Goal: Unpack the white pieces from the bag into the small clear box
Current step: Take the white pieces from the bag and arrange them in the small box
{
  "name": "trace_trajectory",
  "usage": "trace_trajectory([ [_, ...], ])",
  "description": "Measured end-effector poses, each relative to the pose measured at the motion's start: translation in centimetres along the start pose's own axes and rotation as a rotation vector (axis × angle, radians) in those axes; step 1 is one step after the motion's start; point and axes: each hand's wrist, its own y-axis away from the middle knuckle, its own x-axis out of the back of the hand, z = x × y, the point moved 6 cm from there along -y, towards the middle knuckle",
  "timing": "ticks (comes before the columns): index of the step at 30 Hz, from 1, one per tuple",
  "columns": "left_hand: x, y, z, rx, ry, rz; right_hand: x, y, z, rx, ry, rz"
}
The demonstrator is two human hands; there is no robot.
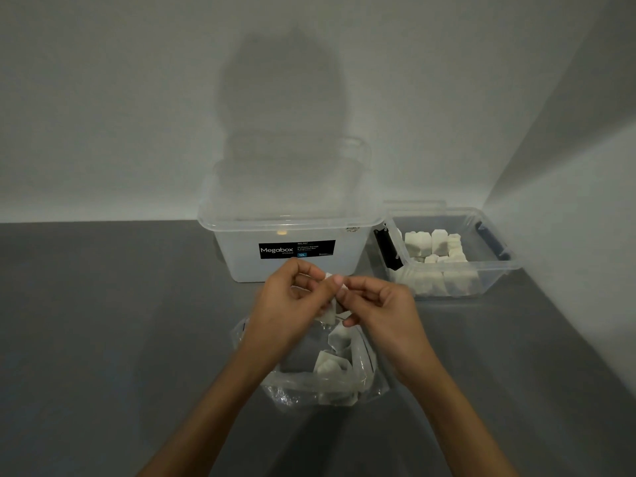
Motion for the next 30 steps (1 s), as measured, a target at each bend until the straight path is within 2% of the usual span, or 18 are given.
trace_trajectory([
  [6,-1.1,-1.2,0.3,0.055,0.0,-0.002,1.1,-0.3,-1.4,0.042,0.03,-0.023],
  [12,-3.4,-2.8,1.9,0.122,0.146,-0.157,4.3,-1.3,-2.0,-0.053,-0.085,-0.015],
  [17,-5.1,-4.5,3.7,0.095,0.076,-0.249,8.5,-2.7,-3.5,-0.071,-0.061,0.029],
  [23,-8.3,-7.7,7.8,-0.128,-0.308,-0.361,16.0,-5.7,-6.6,0.024,0.221,0.109],
  [26,-10.6,-9.6,9.8,-0.18,-0.383,-0.38,20.4,-7.9,-8.4,0.106,0.481,0.17],
  [30,-14.4,-12.5,11.2,-0.215,-0.419,-0.411,24.4,-11.4,-9.0,0.136,0.753,0.144],
])
